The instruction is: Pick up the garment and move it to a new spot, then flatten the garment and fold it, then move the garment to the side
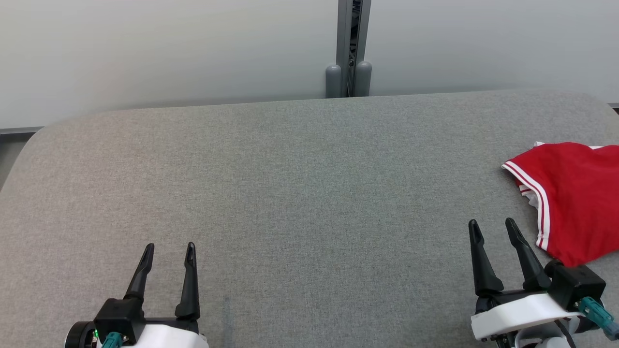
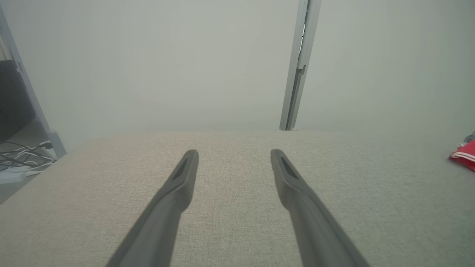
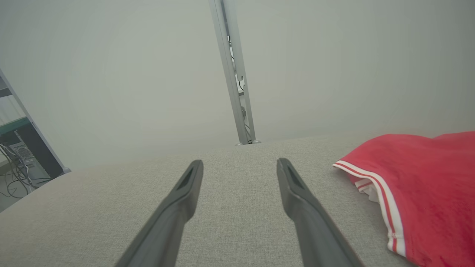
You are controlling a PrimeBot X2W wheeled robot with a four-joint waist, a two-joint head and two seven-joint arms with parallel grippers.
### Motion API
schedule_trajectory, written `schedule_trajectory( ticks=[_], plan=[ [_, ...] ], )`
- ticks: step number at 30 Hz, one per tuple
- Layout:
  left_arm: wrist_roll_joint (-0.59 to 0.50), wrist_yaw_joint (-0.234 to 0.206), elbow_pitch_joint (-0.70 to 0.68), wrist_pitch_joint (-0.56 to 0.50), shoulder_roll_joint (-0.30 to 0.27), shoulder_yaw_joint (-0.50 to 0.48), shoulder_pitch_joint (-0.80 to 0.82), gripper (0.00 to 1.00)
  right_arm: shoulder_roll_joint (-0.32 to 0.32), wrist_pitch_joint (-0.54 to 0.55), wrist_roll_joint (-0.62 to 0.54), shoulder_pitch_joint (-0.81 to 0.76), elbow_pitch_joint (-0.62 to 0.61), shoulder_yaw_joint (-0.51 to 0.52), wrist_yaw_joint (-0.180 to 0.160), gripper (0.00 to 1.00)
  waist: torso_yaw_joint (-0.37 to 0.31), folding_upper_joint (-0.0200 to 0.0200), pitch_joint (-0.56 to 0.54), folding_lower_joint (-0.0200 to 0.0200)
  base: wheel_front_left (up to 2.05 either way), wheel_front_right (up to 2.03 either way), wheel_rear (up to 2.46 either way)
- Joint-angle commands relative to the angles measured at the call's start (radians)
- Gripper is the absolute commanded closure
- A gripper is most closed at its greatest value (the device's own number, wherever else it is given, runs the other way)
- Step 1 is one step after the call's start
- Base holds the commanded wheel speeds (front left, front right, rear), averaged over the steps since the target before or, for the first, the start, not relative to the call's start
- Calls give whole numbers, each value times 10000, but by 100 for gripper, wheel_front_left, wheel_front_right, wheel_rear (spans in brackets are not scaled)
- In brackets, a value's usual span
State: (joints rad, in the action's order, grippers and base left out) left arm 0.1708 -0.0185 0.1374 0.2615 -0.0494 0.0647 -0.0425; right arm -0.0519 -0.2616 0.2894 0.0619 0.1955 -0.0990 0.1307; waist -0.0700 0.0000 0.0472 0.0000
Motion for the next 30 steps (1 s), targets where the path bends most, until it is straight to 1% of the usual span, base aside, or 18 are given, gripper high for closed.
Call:
schedule_trajectory(
  ticks=[1,19,25,26,29,30],
  plan=[
    [-29,62,-24,41,-38,-40,-76,0,-22,-44,-61,-23,-40,50,2,0,7,0,-2,0,0,0,0],
    [323,256,163,40,-36,-145,38,0,-14,-44,28,28,38,36,2,0,31,0,49,0,0,0,0],
    [422,149,138,40,-37,-208,56,0,-14,-44,23,34,48,30,2,0,42,0,52,0,0,0,0],
    [427,173,161,0,2,-169,-40,100,15,0,30,0,72,-9,0,100,43,0,53,0,0,0,0],
    [510,184,401,-55,44,-149,-145,100,61,27,108,-147,253,-44,0,100,45,0,51,0,0,0,0],
    [710,203,414,-103,43,-161,-114,100,58,59,300,-159,230,-26,0,100,50,0,47,0,0,0,0]
  ],
)
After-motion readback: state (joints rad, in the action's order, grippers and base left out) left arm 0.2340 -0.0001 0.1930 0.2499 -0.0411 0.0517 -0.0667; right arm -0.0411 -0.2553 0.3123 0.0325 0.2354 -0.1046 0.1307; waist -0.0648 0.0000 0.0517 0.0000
